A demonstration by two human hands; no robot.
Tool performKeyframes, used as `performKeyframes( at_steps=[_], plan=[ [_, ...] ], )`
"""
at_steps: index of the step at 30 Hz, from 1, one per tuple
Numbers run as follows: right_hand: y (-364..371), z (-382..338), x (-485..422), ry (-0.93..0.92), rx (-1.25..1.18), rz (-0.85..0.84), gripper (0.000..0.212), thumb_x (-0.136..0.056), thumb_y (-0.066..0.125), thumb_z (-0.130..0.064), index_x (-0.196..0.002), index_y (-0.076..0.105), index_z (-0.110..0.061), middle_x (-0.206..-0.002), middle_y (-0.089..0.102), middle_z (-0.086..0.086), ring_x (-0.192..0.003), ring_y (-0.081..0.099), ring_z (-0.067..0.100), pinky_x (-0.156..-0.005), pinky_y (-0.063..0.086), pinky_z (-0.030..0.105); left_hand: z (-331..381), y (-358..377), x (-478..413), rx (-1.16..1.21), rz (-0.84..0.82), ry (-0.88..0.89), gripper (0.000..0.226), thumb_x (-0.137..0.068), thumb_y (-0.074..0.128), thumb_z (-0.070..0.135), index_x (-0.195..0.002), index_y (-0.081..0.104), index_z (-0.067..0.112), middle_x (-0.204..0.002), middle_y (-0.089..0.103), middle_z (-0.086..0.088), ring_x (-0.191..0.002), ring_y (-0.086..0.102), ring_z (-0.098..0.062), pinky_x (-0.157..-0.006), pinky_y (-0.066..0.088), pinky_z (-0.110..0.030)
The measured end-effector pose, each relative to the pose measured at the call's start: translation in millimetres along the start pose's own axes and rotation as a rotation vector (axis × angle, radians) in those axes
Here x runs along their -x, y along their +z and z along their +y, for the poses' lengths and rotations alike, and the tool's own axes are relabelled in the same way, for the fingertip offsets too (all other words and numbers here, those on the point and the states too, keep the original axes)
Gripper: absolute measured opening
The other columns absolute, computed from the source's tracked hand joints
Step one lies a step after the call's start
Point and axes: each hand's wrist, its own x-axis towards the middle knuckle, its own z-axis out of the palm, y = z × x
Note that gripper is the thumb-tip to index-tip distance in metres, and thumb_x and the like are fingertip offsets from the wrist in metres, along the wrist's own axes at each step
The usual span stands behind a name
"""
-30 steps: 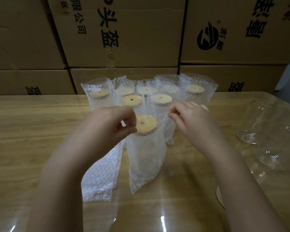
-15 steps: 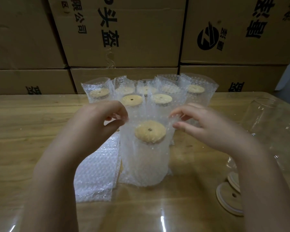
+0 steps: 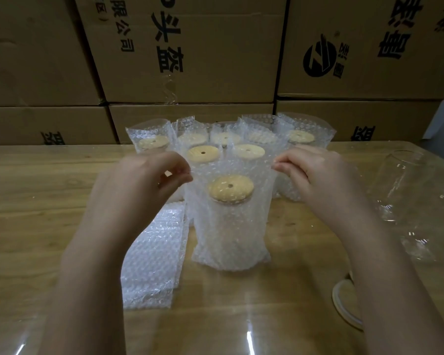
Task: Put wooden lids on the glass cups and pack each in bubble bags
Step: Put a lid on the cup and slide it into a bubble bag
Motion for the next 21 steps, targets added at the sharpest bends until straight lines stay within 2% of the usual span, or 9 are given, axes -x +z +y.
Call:
performKeyframes(
  at_steps=[3,6,9,11,14,18,20,21],
  plan=[
    [0,5,0,0.004,0.067,0.003,0.015,-0.094,0.057,-0.023,-0.095,0.071,-0.018,-0.094,0.069,-0.007,-0.09,0.062,0.019,-0.077,0.046,0.038,2,4,-1,0.014,-0.015,0.004,0.012,-0.085,0.062,0.038,-0.083,0.068,0.028,-0.076,0.061,0.017,-0.065,0.054,0.002,-0.053,0.048,-0.03],
    [-1,10,1,0.06,-0.011,-0.075,0.013,-0.094,0.055,-0.027,-0.095,0.068,-0.025,-0.093,0.065,-0.015,-0.088,0.06,0.009,-0.075,0.048,0.035,2,7,-2,0.062,-0.028,0.021,0.014,-0.083,0.061,0.039,-0.084,0.068,0.027,-0.078,0.063,0.017,-0.069,0.055,0.008,-0.056,0.052,-0.034],
    [-1,11,3,0.133,-0.167,-0.26,0.01,-0.087,0.053,-0.042,-0.093,0.059,-0.038,-0.093,0.059,-0.024,-0.088,0.056,-0.007,-0.072,0.045,0.02,-3,12,-2,0.074,-0.047,-0.016,0.018,-0.083,0.058,0.045,-0.087,0.066,0.029,-0.085,0.063,0.019,-0.074,0.056,0.009,-0.061,0.053,-0.033],
    [0,10,4,0.142,-0.183,-0.303,0.02,-0.078,0.053,-0.054,-0.092,0.058,-0.04,-0.094,0.059,-0.024,-0.09,0.054,-0.01,-0.074,0.044,0.018,-7,16,-3,0.09,-0.054,-0.038,0.02,-0.083,0.057,0.044,-0.093,0.066,0.029,-0.09,0.062,0.02,-0.076,0.056,0.011,-0.064,0.054,-0.033],
    [0,8,2,0.131,-0.17,-0.239,0.024,-0.077,0.05,-0.058,-0.084,0.06,-0.037,-0.086,0.06,-0.023,-0.085,0.054,-0.01,-0.072,0.046,0.022,-12,21,-4,0.173,-0.057,-0.078,0.013,-0.086,0.061,0.035,-0.095,0.067,0.027,-0.089,0.063,0.019,-0.079,0.059,0.006,-0.07,0.055,-0.038],
    [-1,7,1,0.115,-0.16,-0.141,0.022,-0.085,0.05,-0.048,-0.084,0.066,-0.032,-0.08,0.06,-0.022,-0.078,0.056,-0.005,-0.07,0.051,0.031,-14,25,-6,0.204,-0.006,-0.103,0.003,-0.088,0.066,0.026,-0.089,0.069,0.025,-0.084,0.065,0.018,-0.079,0.06,0.0,-0.071,0.054,-0.04],
    [1,8,0,0.107,-0.161,-0.107,0.018,-0.091,0.054,-0.037,-0.089,0.069,-0.026,-0.084,0.062,-0.021,-0.081,0.058,0.0,-0.072,0.053,0.038,-14,25,-6,0.222,0.013,-0.097,0.006,-0.086,0.067,0.025,-0.089,0.071,0.022,-0.081,0.064,0.019,-0.079,0.06,0.0,-0.07,0.053,-0.036],
    [3,9,0,0.098,-0.162,-0.086,0.016,-0.092,0.055,-0.032,-0.092,0.069,-0.024,-0.085,0.061,-0.021,-0.082,0.059,0.003,-0.072,0.053,0.04,-14,25,-6,0.233,0.022,-0.091,0.007,-0.085,0.068,0.025,-0.09,0.072,0.021,-0.08,0.064,0.02,-0.078,0.06,0.001,-0.069,0.052,-0.03]
  ],
)
